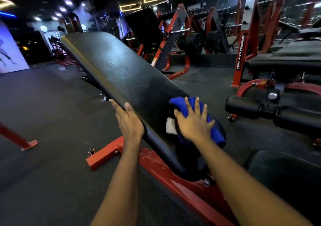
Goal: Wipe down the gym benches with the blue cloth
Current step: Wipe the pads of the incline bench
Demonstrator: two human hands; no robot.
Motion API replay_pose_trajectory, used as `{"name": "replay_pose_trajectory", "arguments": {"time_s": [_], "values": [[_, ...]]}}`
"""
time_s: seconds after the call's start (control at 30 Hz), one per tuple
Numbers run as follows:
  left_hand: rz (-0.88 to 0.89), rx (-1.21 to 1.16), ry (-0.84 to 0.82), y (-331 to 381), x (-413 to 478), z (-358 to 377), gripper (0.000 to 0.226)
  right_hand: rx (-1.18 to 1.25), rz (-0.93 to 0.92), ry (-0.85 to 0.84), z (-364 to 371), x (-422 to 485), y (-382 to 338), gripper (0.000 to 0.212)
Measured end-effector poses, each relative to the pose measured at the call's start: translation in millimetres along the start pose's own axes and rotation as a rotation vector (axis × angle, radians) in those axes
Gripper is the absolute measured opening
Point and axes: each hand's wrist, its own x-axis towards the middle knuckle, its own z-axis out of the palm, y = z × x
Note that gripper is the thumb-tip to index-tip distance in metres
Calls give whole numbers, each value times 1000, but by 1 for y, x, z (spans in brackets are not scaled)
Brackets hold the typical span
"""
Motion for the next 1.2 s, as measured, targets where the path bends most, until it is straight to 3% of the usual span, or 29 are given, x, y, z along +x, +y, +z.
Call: {"name": "replay_pose_trajectory", "arguments": {"time_s": [0.1, 0.2, 0.37, 0.77, 1.03, 1.2], "values": [[13, -24, 17, 0, 0, 1, 59, -35, -34, -50, -8, 53, -13, 73], [21, -45, 20, -1, 0, 1, 58, -69, -117, -59, -10, 50, -20, 70], [69, -133, 58, -11, 8, 7, 54, -154, -573, 33, 7, -43, -14, 73], [56, -137, 45, -14, 8, 6, 54, -44, -297, -113, -7, 117, -81, 68], [28, -94, 74, -8, 8, 1, 53, -194, -638, -47, 1, 13, -48, 66], [31, -64, -51, -12, 18, -24, 50, -222, -641, -44, 8, 7, -74, 67]]}}
